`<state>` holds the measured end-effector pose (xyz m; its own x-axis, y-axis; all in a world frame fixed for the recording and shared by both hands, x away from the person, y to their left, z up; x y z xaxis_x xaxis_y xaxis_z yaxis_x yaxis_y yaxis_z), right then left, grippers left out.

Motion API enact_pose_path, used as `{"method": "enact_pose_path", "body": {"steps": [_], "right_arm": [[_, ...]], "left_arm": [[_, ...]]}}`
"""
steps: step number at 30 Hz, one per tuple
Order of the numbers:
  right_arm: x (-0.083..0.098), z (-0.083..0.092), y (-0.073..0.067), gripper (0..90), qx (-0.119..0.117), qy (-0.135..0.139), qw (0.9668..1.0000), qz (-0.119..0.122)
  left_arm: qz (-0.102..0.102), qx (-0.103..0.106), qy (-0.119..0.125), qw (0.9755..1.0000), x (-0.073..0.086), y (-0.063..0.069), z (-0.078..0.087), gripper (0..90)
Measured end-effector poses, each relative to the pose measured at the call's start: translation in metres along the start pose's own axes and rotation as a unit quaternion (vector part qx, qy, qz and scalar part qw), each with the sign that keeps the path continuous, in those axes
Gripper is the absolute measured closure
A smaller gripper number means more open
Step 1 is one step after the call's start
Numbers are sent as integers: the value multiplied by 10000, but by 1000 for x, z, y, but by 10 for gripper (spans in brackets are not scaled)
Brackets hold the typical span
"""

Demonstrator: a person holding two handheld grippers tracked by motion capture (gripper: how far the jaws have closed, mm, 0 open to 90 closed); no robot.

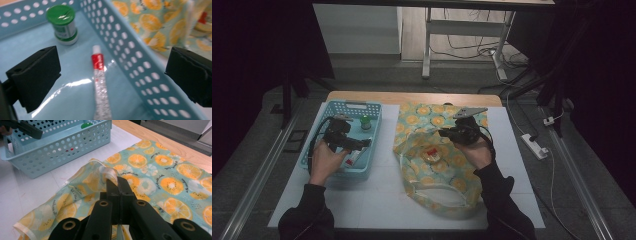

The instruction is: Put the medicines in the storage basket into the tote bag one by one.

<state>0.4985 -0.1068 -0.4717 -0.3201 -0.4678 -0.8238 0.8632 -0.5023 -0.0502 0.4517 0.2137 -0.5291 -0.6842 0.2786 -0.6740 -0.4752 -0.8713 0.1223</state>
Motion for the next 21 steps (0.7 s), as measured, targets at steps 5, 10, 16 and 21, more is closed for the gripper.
{"method": "enact_pose_path", "body": {"steps": [5, 10, 16, 21], "right_arm": [[0, -1, -1, 900, 0, -14, 10000, -4], [1, -2, -1, 900, -13, -22, 10000, 0], [1, -2, -1, 900, -19, -33, 10000, 6], [1, -2, -1, 899, -19, -32, 10000, 4]], "left_arm": [[14, -100, -167, 9998, 3, -7, -8, 0], [-38, -190, -467, 9987, 7, -11, -19, 0], [-26, -222, -877, 9959, 13, -12, -29, 0], [-99, -409, -1274, 9910, 20, -12, -38, 13]]}}
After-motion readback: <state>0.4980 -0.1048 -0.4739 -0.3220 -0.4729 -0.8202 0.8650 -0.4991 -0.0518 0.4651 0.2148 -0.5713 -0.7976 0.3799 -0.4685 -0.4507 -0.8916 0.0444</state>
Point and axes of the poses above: each handheld gripper's, and its own axes: z roughly backward along the jaws, x roughly out of its underside, y roughly to its right, the point moved 8 cm from there along -z, roughly forward along the jaws, and after that the axes turned 2 degrees about y, right-handed, at the moved point
